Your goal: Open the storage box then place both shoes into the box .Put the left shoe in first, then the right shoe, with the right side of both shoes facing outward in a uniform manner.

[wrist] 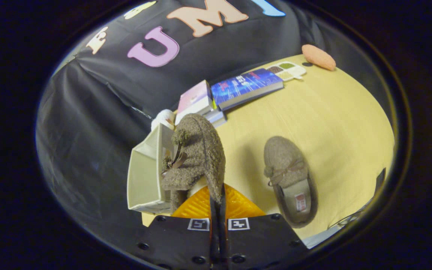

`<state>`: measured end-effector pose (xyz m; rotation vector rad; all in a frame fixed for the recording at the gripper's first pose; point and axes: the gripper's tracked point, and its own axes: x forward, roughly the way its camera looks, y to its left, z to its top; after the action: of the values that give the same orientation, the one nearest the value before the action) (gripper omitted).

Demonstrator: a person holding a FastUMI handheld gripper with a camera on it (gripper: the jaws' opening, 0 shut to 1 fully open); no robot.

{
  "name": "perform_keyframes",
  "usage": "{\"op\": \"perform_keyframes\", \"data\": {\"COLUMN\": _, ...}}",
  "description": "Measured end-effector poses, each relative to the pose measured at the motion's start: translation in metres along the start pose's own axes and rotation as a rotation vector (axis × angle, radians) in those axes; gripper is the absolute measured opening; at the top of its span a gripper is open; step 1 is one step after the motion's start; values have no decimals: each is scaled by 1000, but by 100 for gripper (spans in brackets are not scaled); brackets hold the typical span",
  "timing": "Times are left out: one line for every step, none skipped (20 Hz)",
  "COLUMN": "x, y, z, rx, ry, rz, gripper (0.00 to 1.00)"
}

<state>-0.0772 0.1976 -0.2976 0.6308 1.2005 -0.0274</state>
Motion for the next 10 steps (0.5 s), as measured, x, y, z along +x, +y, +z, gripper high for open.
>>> {"op": "perform_keyframes", "data": {"x": -5, "y": 8, "z": 8, "rx": -22, "ry": -10, "rz": 10, "gripper": 4}}
{"op": "perform_keyframes", "data": {"x": -7, "y": 16, "z": 16, "rx": -45, "ry": -24, "rz": 18, "gripper": 4}}
{"op": "perform_keyframes", "data": {"x": -8, "y": 23, "z": 23, "rx": -63, "ry": -36, "rz": 26, "gripper": 4}}
{"op": "perform_keyframes", "data": {"x": -9, "y": 33, "z": 27, "rx": -76, "ry": -41, "rz": 40, "gripper": 4}}
{"op": "perform_keyframes", "data": {"x": -10, "y": 42, "z": 31, "rx": -86, "ry": -44, "rz": 54, "gripper": 4}}
{"op": "perform_keyframes", "data": {"x": -9, "y": 51, "z": 35, "rx": -89, "ry": -50, "rz": 69, "gripper": 4}}
{"op": "perform_keyframes", "data": {"x": -8, "y": 60, "z": 36, "rx": -90, "ry": -49, "rz": 87, "gripper": 4}}
{"op": "perform_keyframes", "data": {"x": -7, "y": 68, "z": 37, "rx": -86, "ry": -46, "rz": 104, "gripper": 4}}
{"op": "perform_keyframes", "data": {"x": -6, "y": 77, "z": 40, "rx": -84, "ry": -43, "rz": 119, "gripper": 4}}
{"op": "perform_keyframes", "data": {"x": -4, "y": 84, "z": 41, "rx": -86, "ry": -41, "rz": 132, "gripper": 4}}
